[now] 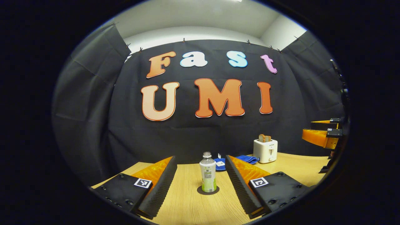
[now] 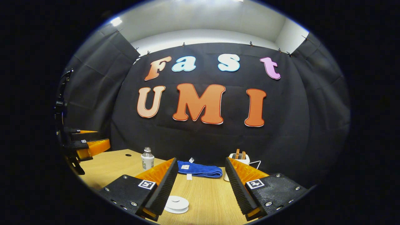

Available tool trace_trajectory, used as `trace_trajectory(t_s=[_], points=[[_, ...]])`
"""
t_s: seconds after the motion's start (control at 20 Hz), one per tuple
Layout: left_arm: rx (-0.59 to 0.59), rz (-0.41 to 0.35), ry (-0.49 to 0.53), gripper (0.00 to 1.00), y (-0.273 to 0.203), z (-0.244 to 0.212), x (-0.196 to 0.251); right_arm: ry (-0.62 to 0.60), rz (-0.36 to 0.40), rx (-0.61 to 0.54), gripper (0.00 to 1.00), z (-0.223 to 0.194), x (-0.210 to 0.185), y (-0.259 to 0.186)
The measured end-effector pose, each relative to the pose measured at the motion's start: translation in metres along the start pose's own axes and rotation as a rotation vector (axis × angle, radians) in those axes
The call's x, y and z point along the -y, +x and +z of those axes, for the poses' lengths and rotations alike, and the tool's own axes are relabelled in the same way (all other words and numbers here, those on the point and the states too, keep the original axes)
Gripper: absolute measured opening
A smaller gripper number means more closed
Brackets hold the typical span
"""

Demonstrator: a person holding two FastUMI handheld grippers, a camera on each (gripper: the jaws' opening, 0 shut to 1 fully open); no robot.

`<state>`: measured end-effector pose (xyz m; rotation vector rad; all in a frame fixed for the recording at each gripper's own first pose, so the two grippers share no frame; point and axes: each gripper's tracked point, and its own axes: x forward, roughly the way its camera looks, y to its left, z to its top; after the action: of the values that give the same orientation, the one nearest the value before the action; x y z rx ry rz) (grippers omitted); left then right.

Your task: Open the teacup lid with one hand, grasp the water bottle and pour water into the teacup with the other hand; after pouring, place the water bottle on the coaster and then close the teacup lid.

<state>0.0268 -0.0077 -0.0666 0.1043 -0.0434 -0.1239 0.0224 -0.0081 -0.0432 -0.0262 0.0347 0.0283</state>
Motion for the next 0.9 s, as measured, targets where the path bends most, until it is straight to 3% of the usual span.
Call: trace_trajectory(t_s=[0.55, 0.9], points=[[0.006, 0.012, 0.082, 1.00, -0.009, 0.010, -0.011, -0.011, 0.049, 0.031, 0.90, 0.016, -0.017, 0.002], [0.098, 0.010, 0.123, 0.96, -0.023, 0.040, 0.006, -0.014, 0.046, 0.018, 0.90, 0.012, -0.017, -0.001]])
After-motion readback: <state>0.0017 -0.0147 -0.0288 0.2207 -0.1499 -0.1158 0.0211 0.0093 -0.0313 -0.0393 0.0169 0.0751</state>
